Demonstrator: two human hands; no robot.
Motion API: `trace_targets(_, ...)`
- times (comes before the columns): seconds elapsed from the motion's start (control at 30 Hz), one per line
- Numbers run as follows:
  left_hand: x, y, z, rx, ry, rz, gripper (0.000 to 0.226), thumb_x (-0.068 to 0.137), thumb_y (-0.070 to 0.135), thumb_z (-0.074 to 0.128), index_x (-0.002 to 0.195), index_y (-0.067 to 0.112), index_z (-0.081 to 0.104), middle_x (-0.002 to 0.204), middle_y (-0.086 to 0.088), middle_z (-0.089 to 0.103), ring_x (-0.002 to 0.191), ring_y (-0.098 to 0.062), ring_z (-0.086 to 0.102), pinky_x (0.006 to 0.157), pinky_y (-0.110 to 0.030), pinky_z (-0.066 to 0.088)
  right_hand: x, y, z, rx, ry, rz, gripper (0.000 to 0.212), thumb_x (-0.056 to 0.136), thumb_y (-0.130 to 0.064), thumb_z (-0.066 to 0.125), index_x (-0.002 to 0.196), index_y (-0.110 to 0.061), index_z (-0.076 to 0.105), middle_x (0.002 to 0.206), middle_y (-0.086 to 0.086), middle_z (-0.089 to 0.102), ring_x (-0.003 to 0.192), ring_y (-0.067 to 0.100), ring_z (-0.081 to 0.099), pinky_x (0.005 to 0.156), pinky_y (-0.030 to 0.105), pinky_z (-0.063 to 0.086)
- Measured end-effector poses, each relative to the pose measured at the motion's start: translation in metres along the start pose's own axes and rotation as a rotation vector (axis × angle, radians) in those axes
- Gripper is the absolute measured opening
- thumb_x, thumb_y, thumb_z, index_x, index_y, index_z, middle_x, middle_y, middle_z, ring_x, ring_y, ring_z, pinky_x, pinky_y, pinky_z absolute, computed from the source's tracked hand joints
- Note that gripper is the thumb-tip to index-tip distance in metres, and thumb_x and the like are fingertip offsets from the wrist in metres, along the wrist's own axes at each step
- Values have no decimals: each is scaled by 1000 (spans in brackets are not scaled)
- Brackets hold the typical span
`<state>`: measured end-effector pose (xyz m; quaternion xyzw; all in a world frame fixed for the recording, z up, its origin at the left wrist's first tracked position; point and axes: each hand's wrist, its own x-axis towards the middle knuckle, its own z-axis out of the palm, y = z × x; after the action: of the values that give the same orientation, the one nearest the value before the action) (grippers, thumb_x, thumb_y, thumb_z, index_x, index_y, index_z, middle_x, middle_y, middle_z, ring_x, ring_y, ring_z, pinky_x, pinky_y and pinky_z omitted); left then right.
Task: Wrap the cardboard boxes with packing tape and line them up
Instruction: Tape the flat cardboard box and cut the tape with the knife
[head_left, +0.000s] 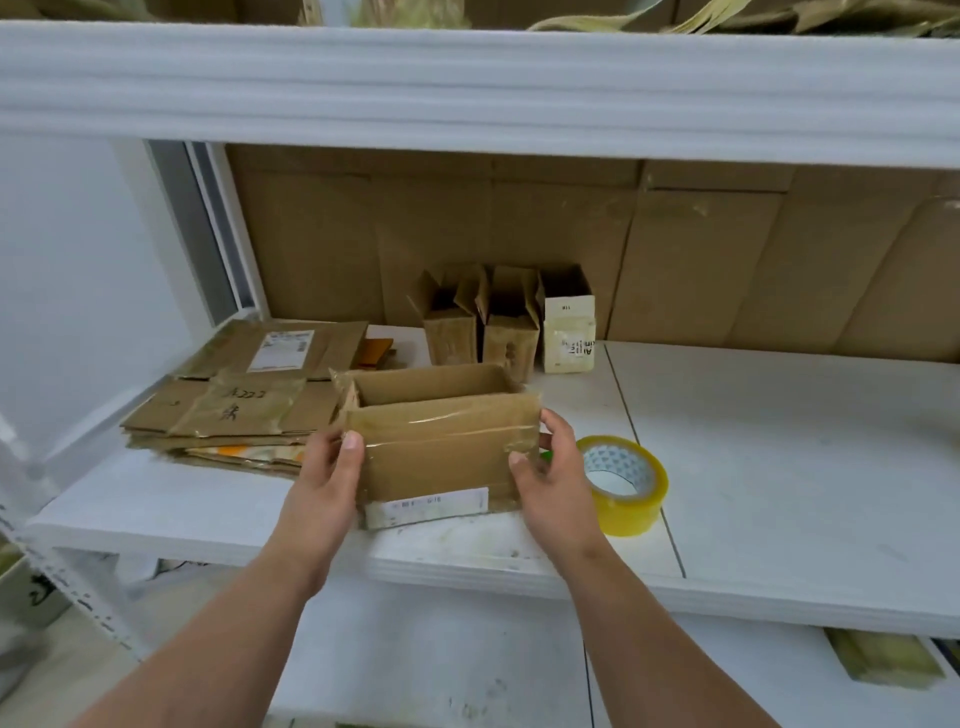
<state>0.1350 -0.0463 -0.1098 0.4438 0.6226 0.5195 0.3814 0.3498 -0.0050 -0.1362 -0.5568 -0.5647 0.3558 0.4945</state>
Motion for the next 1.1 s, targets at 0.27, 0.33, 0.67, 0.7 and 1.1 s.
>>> trace_targets(0.27, 11, 0, 37, 61, -141, 47, 36, 100, 56, 29, 131, 40, 37, 124, 7, 50, 117, -19, 47, 96, -38, 40, 3, 17, -26, -39, 115, 0, 59, 98, -23, 57, 143, -47, 30, 140, -4, 47, 126, 17, 50, 106, 46, 47)
trace_targets(0.33, 11, 0, 48, 59, -183, 51, 39, 99, 58, 29, 134, 43, 36, 127, 7, 52, 119, -19, 49, 101, -43, 42, 4, 20, -41, -65, 147, -7, 59, 98, -20, 56, 148, -38, 30, 140, -4, 45, 126, 16, 49, 107, 41, 46)
trace_targets(0.67, 0, 12, 119, 89, -325, 28, 31, 99, 61, 26, 128, 54, 35, 129, 14, 51, 122, -15, 48, 110, -46, 41, 10, 34, -123, -125, 233, 24, 50, 99, -22, 54, 144, -35, 38, 129, -1, 53, 116, 16, 53, 102, 44, 48)
trace_targets(0.7, -2, 13, 123, 93, -293, 36, 31, 100, 58, 27, 129, 52, 36, 134, 12, 48, 123, -16, 46, 109, -43, 40, 11, 35, -129, -161, 224, 5, 48, 98, -24, 55, 142, -34, 40, 128, -1, 54, 115, 16, 53, 101, 43, 48)
trace_targets(1.1, -23, 33, 120, 162, -96, 53, 28, 96, 48, 54, 118, 33, 60, 132, 5, 49, 115, -18, 52, 103, -45, 44, 18, 29, -154, -287, 12, -178, 35, 82, -40, 69, 115, -42, 59, 120, -10, 46, 119, 17, 39, 107, 46, 34)
